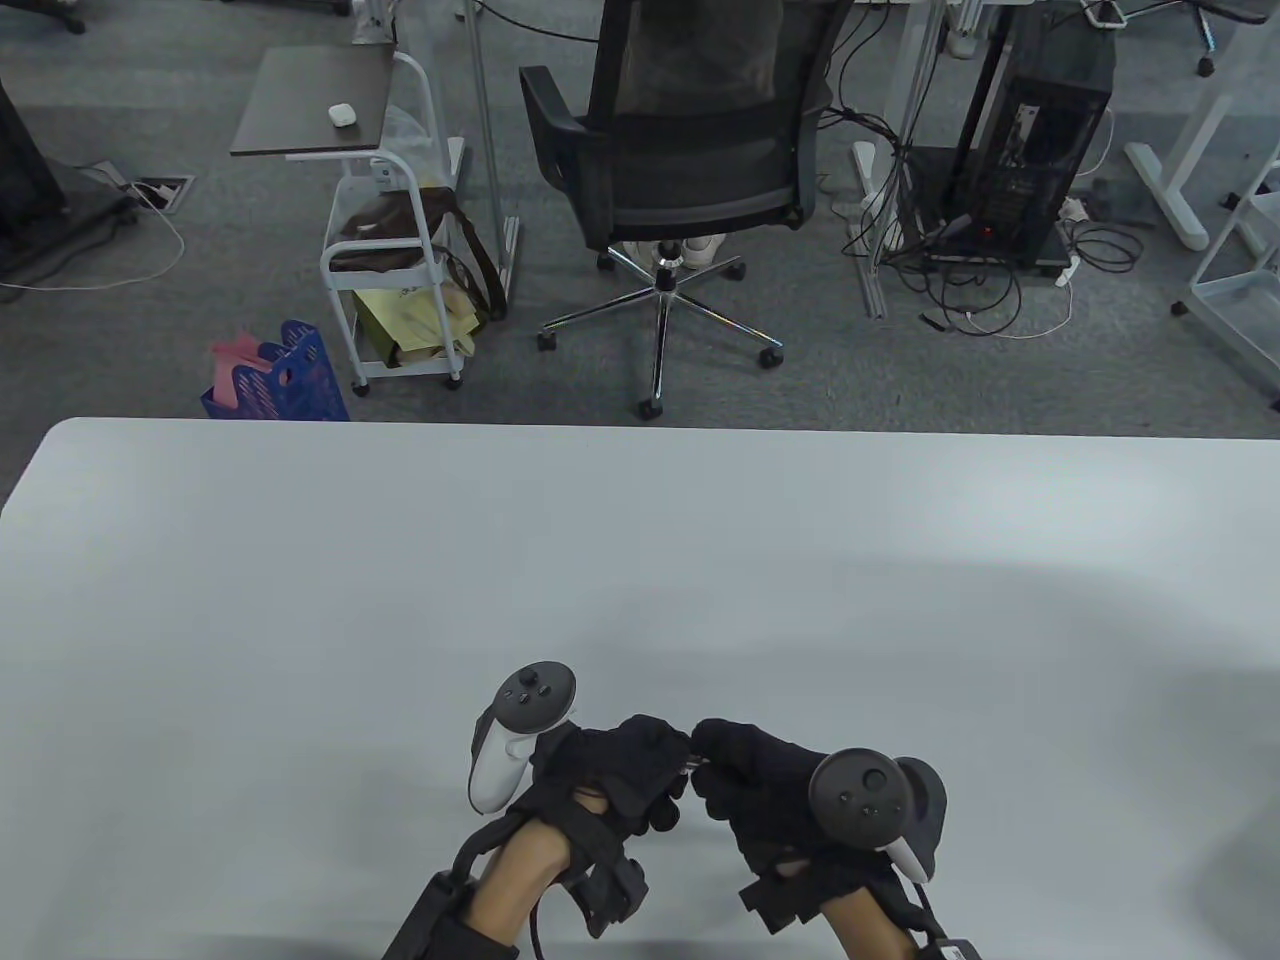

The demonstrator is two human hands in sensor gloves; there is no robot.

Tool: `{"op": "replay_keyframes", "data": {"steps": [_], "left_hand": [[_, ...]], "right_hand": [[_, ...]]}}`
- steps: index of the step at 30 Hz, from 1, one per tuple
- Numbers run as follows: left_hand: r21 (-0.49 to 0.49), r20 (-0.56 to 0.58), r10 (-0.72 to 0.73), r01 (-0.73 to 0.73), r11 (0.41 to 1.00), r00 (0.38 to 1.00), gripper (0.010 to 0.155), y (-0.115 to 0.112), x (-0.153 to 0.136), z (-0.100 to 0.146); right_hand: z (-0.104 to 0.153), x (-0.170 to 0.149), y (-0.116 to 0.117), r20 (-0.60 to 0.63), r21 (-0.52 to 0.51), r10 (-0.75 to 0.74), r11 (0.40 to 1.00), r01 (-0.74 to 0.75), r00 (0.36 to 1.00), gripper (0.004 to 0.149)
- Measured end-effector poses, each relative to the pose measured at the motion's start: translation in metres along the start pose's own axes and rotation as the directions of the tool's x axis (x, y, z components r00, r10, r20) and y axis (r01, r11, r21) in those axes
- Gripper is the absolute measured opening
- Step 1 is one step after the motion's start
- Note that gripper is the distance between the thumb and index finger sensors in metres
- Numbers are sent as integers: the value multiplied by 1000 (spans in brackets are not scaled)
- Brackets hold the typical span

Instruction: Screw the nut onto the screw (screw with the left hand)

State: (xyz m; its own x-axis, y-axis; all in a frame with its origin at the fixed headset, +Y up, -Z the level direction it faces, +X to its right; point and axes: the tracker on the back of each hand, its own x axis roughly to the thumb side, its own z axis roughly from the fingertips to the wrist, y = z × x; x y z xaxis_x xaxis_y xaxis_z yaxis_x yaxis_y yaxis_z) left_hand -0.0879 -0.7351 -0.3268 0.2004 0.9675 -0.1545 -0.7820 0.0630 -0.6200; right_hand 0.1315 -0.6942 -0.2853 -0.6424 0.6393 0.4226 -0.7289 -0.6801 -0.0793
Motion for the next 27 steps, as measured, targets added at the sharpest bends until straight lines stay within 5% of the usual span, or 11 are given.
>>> {"op": "replay_keyframes", "data": {"steps": [3,11,16,24,27], "left_hand": [[36,3,20,-20,999,1000,67,0,-2,1],[0,-10,12,-12,1000,1000,56,-1,-1,0],[34,-9,63,-63,997,998,65,0,-6,0],[-15,-10,44,-44,999,999,56,-1,-2,0],[-1,-4,80,-80,997,997,65,-1,-5,0]], "right_hand": [[0,-1,-1,-3,-8,-2,1000,2,1000,46],[0,-1,0,0,1,-2,1000,2,1000,46],[0,-2,-1,-1,-5,-5,1000,5,1000,46],[0,-1,0,6,-2,1,1000,-1,1000,46],[0,-2,0,3,-2,-4,1000,4,1000,46]]}}
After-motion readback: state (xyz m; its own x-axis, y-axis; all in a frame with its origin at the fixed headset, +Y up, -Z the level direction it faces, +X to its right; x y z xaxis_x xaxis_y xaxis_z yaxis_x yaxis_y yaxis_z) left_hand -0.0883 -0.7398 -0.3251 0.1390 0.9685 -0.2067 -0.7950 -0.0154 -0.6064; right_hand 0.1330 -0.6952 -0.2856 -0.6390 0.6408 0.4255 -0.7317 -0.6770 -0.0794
